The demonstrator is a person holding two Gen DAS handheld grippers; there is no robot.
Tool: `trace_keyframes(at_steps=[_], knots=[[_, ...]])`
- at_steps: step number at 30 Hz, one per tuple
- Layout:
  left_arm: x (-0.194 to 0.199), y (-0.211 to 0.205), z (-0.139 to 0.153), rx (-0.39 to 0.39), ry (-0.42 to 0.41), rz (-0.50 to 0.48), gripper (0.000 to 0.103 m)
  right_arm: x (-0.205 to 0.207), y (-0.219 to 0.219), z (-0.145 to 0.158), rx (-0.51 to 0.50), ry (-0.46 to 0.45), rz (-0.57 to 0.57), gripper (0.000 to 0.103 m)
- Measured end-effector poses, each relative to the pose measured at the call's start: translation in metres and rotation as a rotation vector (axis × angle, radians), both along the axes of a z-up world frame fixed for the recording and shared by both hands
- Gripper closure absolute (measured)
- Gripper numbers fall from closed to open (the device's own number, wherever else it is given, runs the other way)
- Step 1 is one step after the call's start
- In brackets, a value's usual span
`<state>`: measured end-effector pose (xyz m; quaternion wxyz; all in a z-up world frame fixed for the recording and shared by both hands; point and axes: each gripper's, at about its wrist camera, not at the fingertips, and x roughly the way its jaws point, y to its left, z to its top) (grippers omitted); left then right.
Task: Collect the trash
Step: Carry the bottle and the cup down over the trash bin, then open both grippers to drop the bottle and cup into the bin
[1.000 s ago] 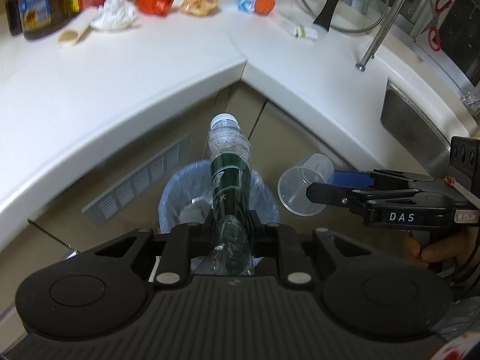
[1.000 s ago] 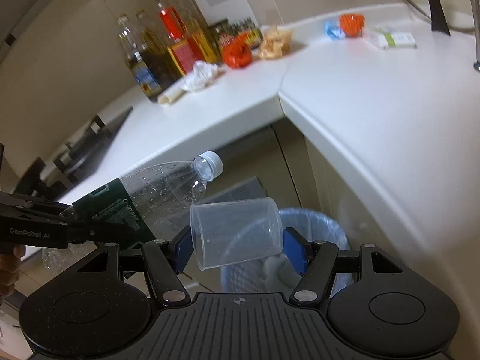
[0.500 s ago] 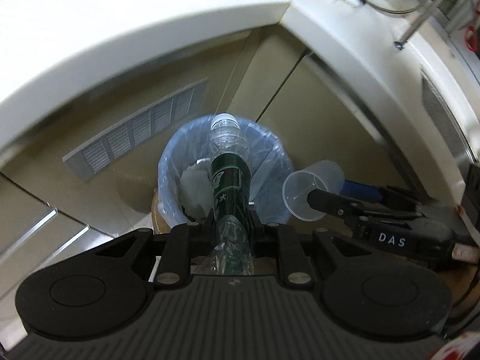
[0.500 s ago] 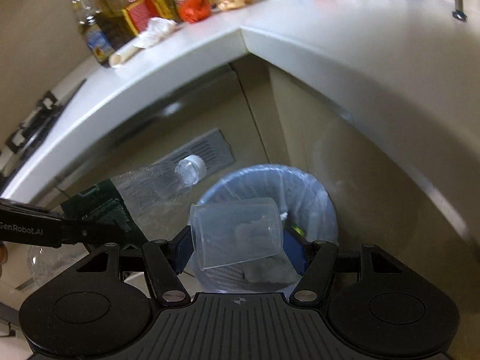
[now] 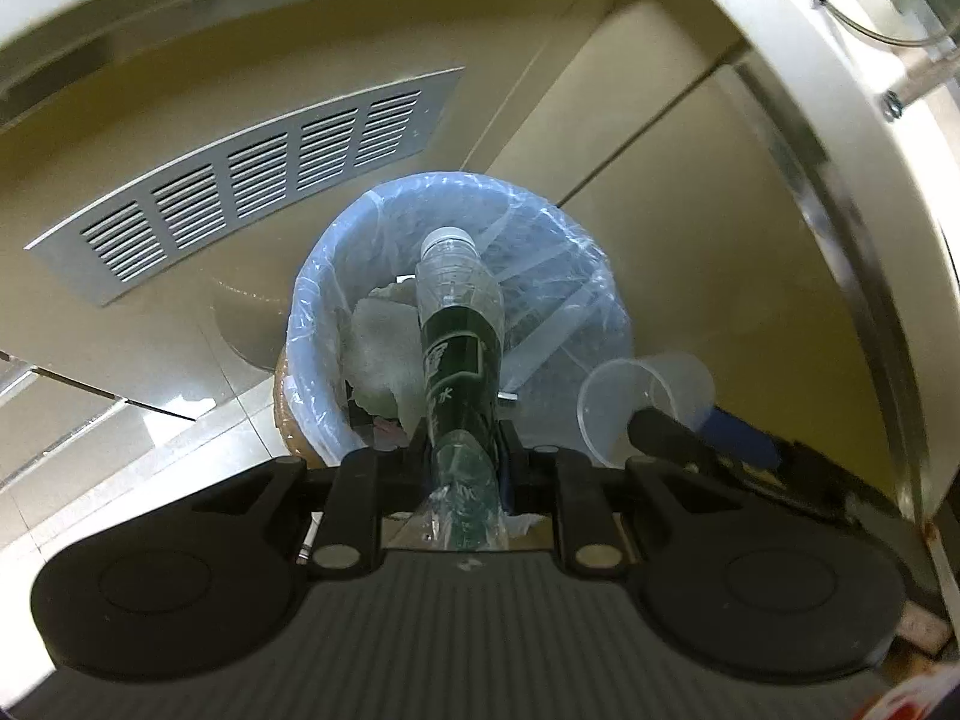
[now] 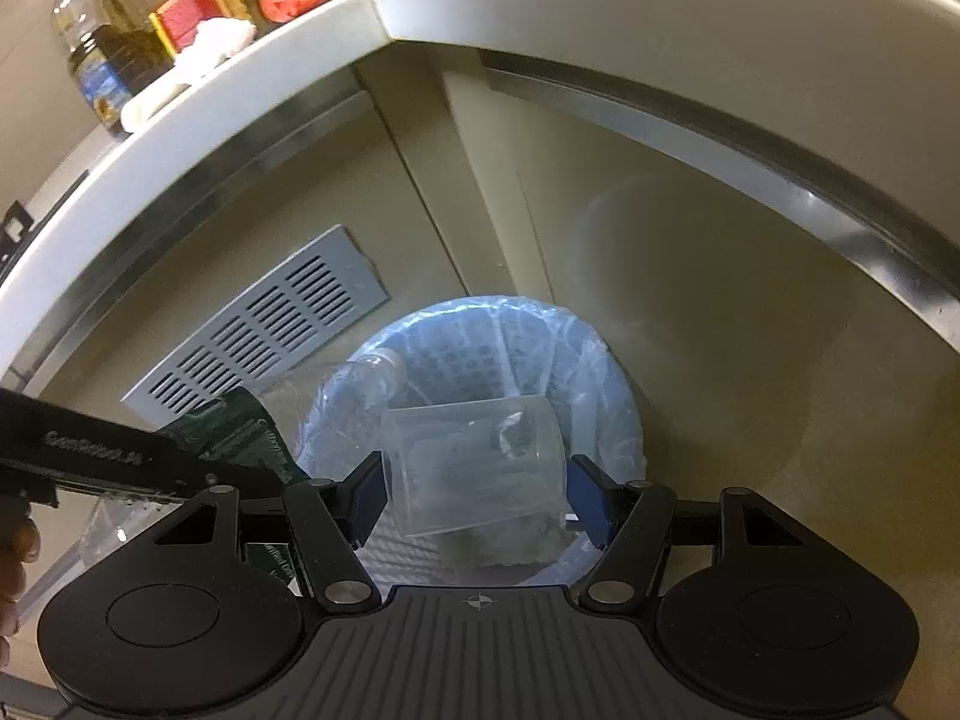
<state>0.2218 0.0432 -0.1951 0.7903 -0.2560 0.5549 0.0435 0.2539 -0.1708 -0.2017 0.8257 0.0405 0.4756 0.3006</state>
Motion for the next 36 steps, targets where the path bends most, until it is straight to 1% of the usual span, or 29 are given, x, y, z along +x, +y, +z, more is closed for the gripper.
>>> trace_keyframes(at_steps=[3,9,12,13,14,16,18,26,32,36], knots=[[0.009,0.001,-0.011,-0.002,0.016,0.017,0.086,0.002,-0.002,-0.005,-0.003,0.003,-0.017,0.039],[0.024,0.004,-0.028,-0.035,0.043,0.049,0.086,0.006,-0.005,-0.014,-0.010,0.010,-0.039,0.039],[0.031,0.004,-0.035,-0.056,0.041,0.070,0.085,0.008,-0.005,-0.017,-0.011,0.011,-0.048,0.039],[0.034,0.004,-0.036,-0.061,0.035,0.072,0.082,0.009,-0.005,-0.018,-0.012,0.011,-0.050,0.039],[0.036,0.004,-0.036,-0.060,0.026,0.070,0.074,0.010,-0.006,-0.018,-0.013,0.012,-0.051,0.039],[0.040,0.003,-0.037,-0.057,0.013,0.056,0.064,0.011,-0.006,-0.019,-0.014,0.013,-0.051,0.039],[0.042,0.002,-0.035,-0.051,0.006,0.044,0.063,0.012,-0.006,-0.019,-0.015,0.014,-0.049,0.039],[0.030,0.001,-0.019,0.027,-0.039,-0.032,0.063,0.017,-0.003,-0.021,-0.020,0.028,-0.035,0.039],[0.020,-0.003,-0.015,0.144,-0.040,-0.085,0.063,0.022,0.005,-0.027,-0.039,0.036,-0.006,0.039],[0.016,0.000,-0.017,0.160,-0.040,-0.082,0.063,0.024,0.015,-0.028,-0.041,0.033,0.019,0.039]])
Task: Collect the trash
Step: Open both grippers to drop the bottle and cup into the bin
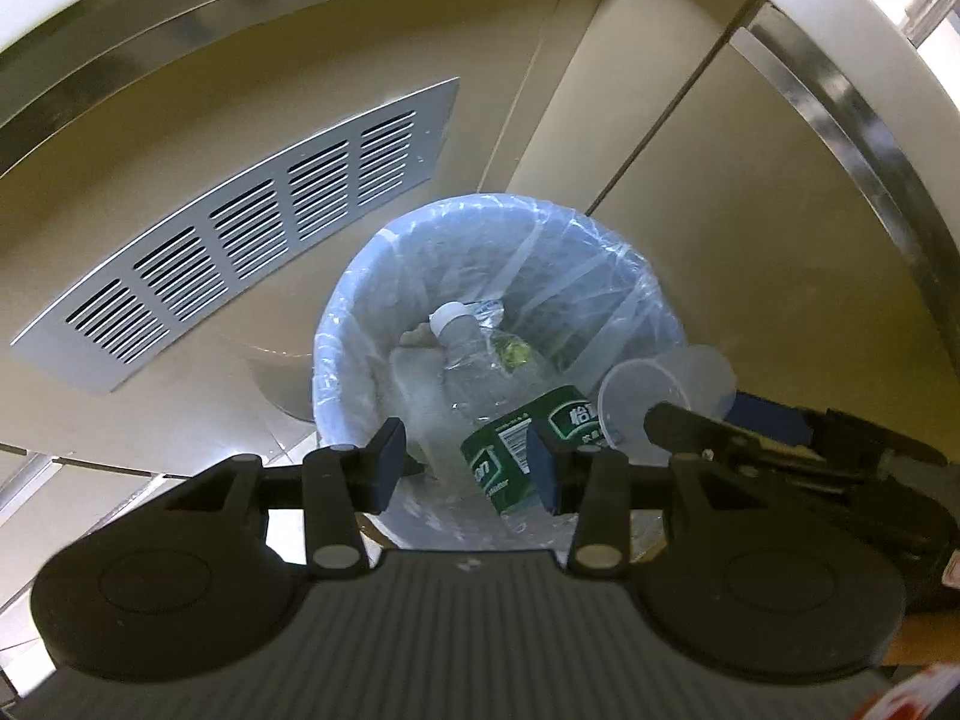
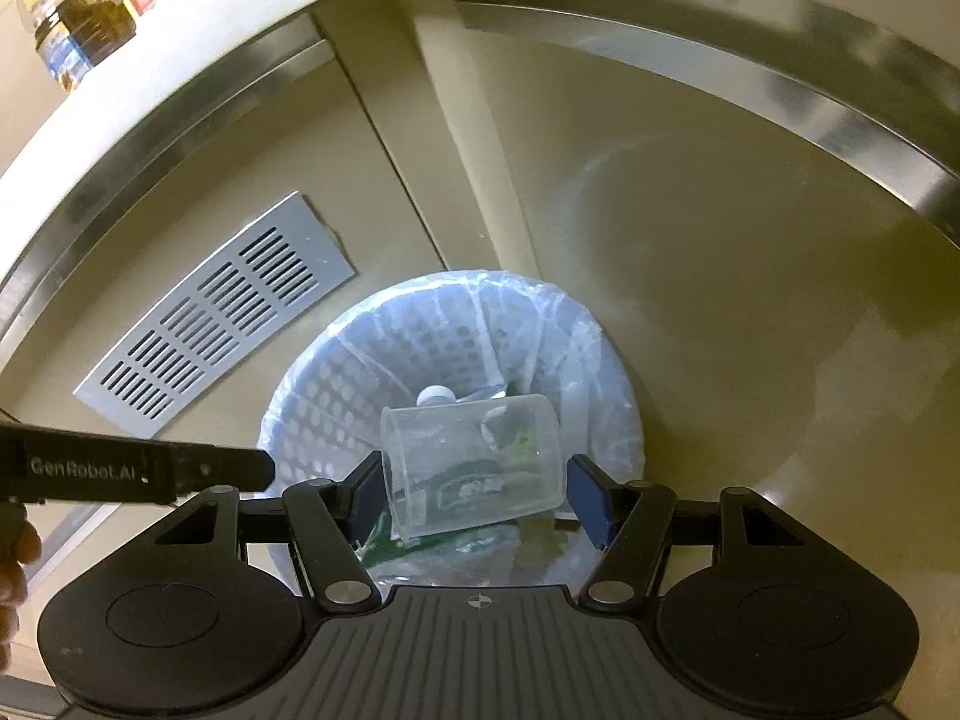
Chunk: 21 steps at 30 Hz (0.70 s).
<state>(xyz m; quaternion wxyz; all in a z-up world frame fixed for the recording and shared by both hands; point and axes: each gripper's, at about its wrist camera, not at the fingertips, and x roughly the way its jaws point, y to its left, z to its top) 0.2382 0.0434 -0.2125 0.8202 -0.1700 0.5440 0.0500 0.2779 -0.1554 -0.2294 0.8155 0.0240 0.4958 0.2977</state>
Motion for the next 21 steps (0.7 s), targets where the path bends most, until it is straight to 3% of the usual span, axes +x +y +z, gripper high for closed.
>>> trace_keyframes(at_steps=[9,13,21], knots=[[-0.001,0.010,0.000,0.046,0.000,0.041,0.063,0.009,0.016,-0.002,0.020,-0.022,-0.016,0.039],[-0.002,0.015,-0.001,0.043,0.001,0.055,0.063,0.015,0.017,-0.003,0.041,-0.056,-0.075,0.026],[-0.005,0.013,-0.002,0.032,0.001,0.055,0.063,0.009,0.017,0.000,0.002,-0.043,-0.039,0.026]])
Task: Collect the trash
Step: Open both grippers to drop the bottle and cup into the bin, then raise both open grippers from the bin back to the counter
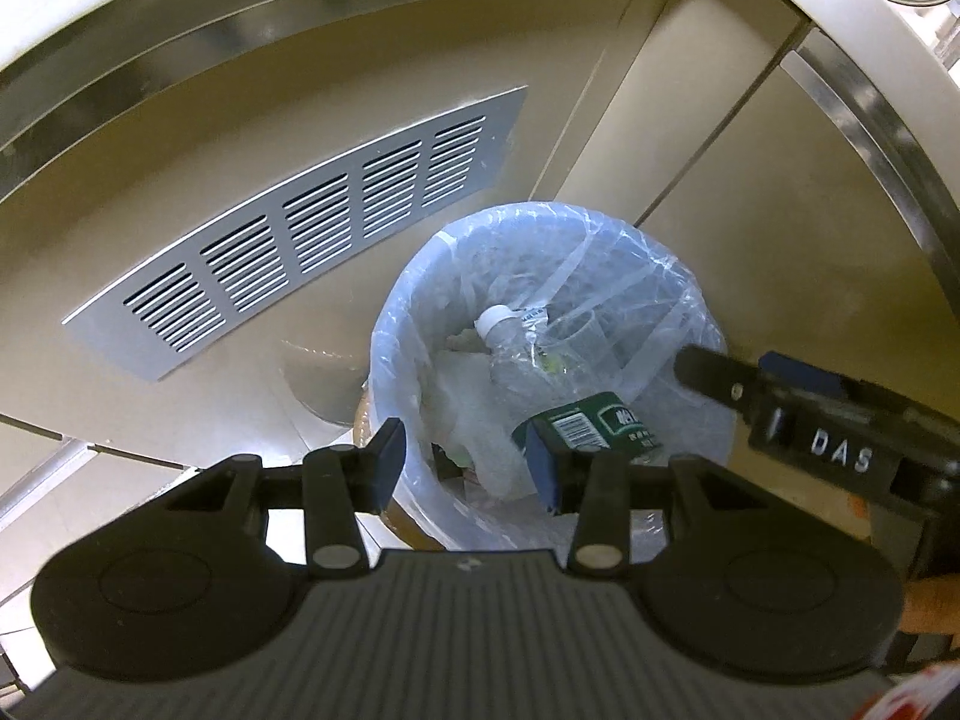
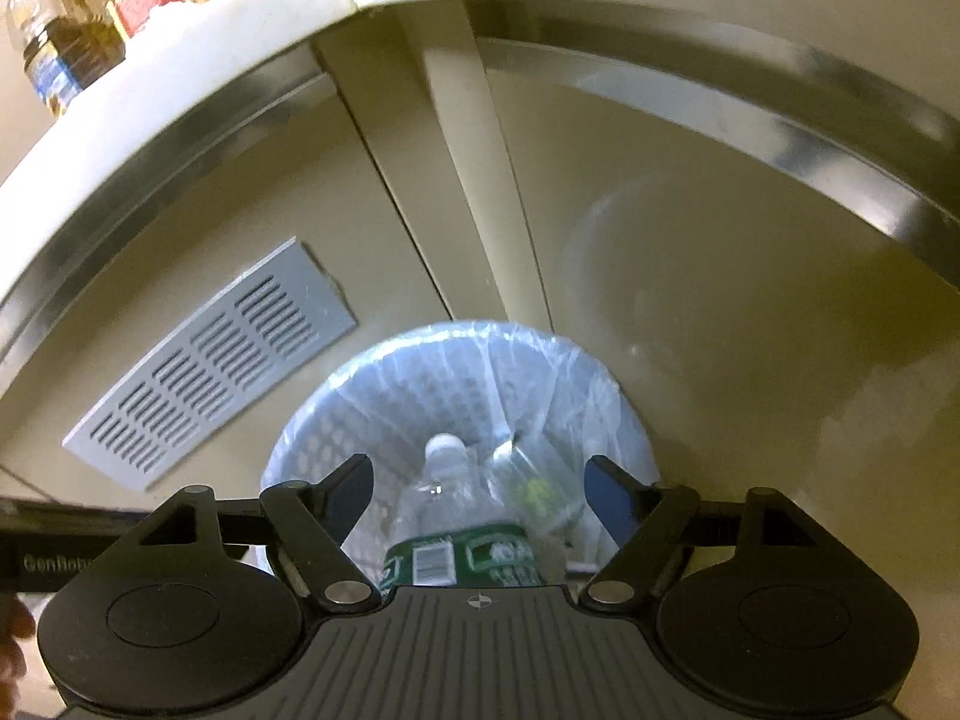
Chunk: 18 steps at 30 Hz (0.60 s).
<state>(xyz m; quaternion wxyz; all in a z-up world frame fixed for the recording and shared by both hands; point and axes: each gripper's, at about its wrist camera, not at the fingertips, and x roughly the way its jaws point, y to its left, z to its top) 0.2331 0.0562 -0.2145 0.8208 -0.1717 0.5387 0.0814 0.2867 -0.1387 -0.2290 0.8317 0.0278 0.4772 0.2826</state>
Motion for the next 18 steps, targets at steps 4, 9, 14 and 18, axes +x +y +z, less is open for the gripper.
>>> trace_keyframes(at_steps=[4,9,14,18], knots=[[-0.002,-0.003,0.000,0.001,-0.003,-0.010,0.063,-0.007,-0.004,0.001,-0.013,0.032,0.007,0.026],[-0.008,-0.008,0.008,-0.001,-0.003,-0.010,0.063,-0.013,-0.008,0.005,-0.029,0.058,0.013,0.026],[-0.015,-0.015,0.020,0.004,-0.010,-0.006,0.063,-0.019,-0.013,0.017,-0.028,0.059,0.022,0.026],[-0.022,-0.022,0.033,0.011,-0.022,0.004,0.063,-0.025,-0.014,0.028,-0.022,0.055,0.039,0.026]])
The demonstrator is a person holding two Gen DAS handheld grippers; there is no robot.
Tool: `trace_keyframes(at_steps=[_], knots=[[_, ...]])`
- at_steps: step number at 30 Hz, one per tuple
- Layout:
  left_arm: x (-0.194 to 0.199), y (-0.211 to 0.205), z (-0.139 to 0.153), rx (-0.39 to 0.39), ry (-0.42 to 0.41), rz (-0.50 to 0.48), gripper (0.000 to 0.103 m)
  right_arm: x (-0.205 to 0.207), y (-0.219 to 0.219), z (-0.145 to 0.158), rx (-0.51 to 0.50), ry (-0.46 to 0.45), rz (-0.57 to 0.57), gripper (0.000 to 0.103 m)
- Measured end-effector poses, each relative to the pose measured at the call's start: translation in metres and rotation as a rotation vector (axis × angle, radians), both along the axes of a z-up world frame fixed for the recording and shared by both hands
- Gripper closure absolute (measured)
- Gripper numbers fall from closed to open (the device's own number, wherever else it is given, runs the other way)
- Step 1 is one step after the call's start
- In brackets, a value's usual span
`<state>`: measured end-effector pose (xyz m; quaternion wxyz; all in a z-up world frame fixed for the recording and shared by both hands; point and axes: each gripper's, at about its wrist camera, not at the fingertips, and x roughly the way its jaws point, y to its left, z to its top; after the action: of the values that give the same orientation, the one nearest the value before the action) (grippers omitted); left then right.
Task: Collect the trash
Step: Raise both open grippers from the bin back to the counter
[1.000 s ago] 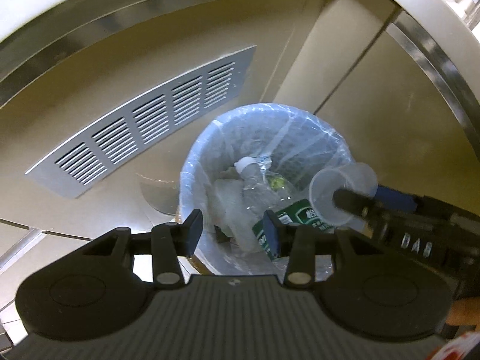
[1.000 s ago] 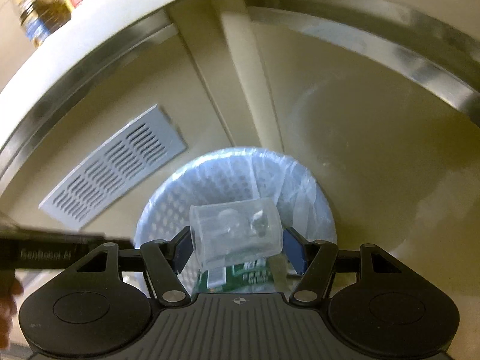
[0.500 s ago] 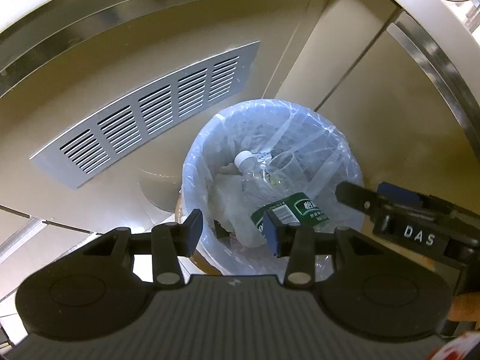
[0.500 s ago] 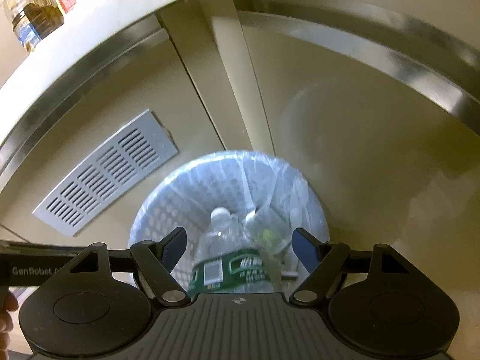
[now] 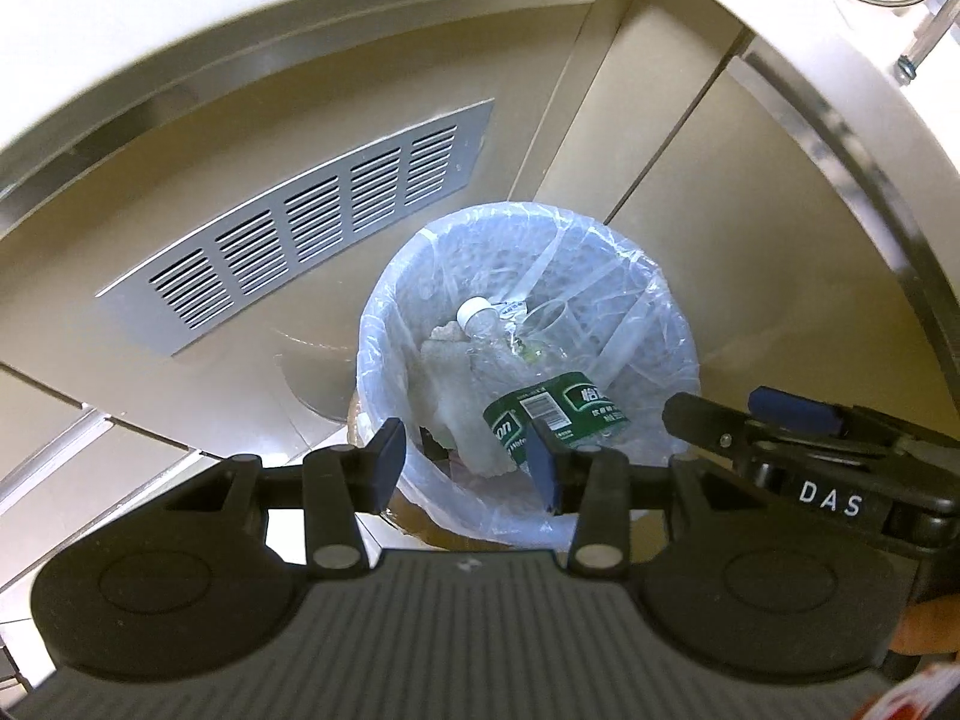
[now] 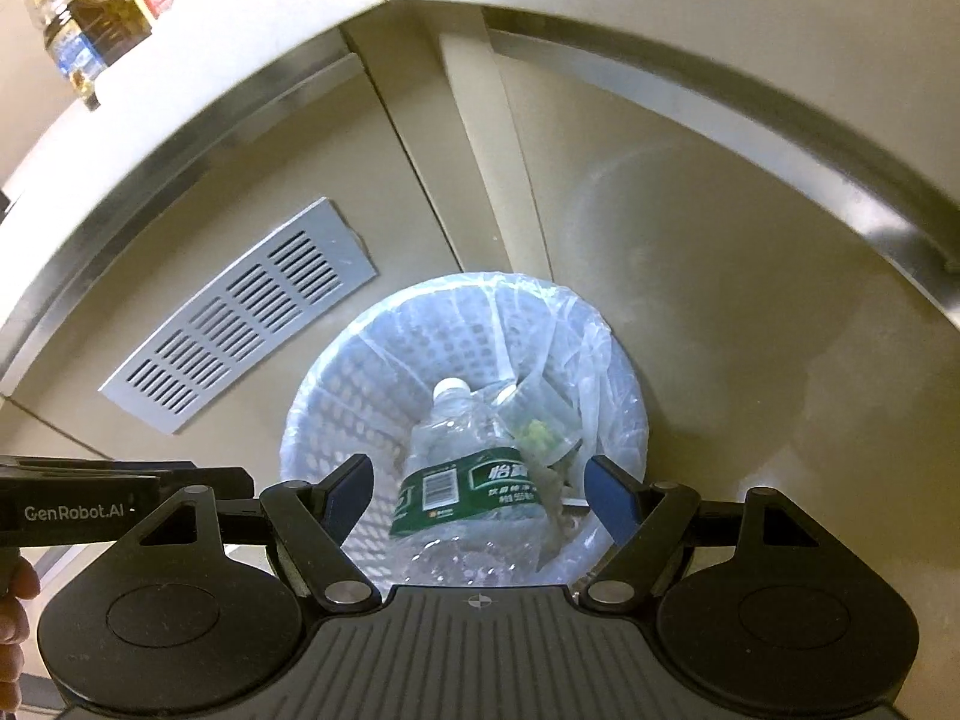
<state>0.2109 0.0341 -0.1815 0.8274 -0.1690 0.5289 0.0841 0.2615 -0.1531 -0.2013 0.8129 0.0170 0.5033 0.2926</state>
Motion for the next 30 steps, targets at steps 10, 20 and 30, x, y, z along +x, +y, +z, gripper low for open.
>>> trace_keyframes(at_steps=[10,20,30], knots=[[-0.032,-0.007,0.034,0.015,-0.039,0.049,0.063,-0.016,-0.004,0.038,0.055,0.000,0.071,0.026],[-0.068,-0.018,0.089,0.044,-0.150,0.104,0.058,-0.030,-0.024,0.083,0.136,-0.012,0.146,0.026],[-0.080,-0.021,0.138,0.100,-0.270,0.129,0.055,-0.025,-0.045,0.127,0.222,-0.096,0.133,0.026]])
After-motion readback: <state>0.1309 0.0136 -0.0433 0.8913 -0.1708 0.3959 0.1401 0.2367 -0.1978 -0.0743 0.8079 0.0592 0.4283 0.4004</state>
